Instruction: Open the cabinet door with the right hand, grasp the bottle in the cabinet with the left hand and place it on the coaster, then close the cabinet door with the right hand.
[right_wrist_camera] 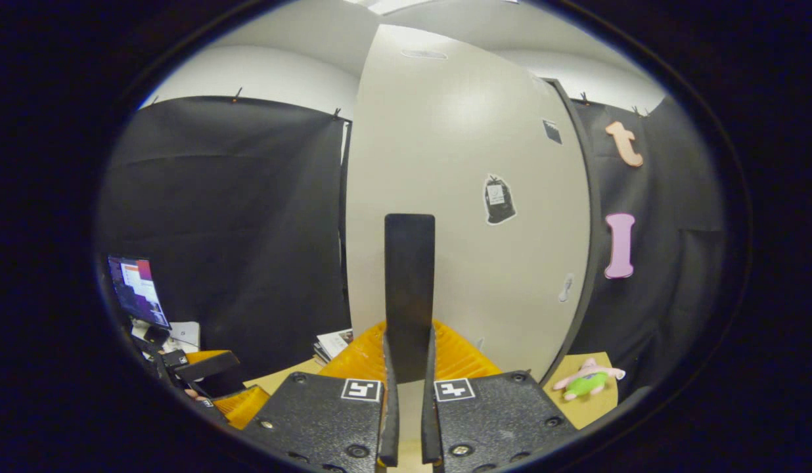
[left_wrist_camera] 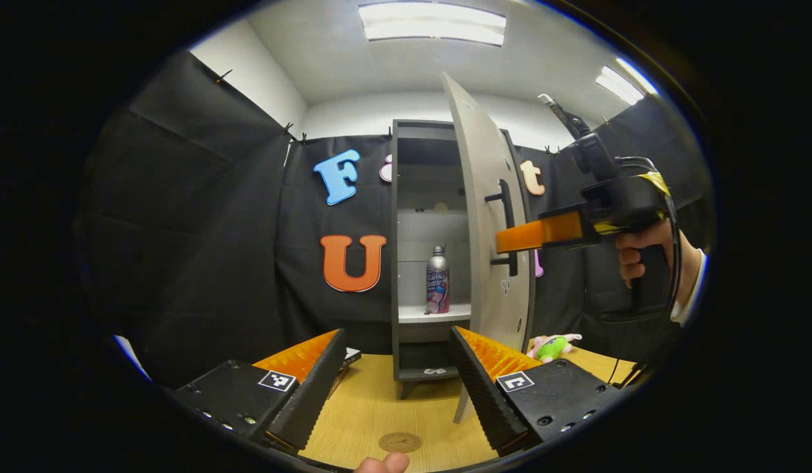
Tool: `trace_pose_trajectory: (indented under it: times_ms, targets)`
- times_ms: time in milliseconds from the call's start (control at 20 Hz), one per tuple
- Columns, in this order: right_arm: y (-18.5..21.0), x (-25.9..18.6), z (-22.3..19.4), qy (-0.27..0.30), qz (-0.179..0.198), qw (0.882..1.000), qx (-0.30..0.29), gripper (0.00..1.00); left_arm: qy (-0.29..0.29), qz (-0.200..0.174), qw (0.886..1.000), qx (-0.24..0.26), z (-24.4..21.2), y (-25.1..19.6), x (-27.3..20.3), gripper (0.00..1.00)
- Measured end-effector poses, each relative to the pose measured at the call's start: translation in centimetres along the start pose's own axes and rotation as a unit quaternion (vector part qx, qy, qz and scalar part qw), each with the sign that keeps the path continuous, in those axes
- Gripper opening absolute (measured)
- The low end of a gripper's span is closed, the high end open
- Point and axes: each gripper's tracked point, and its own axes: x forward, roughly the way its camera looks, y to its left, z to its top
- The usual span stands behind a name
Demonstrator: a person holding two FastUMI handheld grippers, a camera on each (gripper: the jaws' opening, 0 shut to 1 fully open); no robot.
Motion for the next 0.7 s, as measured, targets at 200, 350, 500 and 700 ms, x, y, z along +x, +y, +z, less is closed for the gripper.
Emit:
trace_pose_trajectory:
  times_ms: [200,350,500,700]
  targets:
    - [-1.6,-2.5,-0.2,-0.003,-0.024,1.0,0.011,0.16,-0.005,-0.012,1.0,0.002,0.0,-1.5,-0.2,0.95]
    - [-2.9,-4.0,-0.3,-0.001,-0.049,0.999,0.004,0.16,-0.002,-0.024,1.0,-0.004,-0.2,-2.8,-0.3,0.95]
    - [-4.0,-5.3,-0.4,-0.002,-0.067,0.998,0.013,0.16,0.0,-0.033,0.999,-0.008,-0.3,-3.6,-0.5,0.95]
    - [-6.8,-7.6,-0.6,-0.008,-0.114,0.993,0.01,0.11,-0.001,-0.04,0.999,-0.009,-0.4,-4.4,-0.5,0.95]
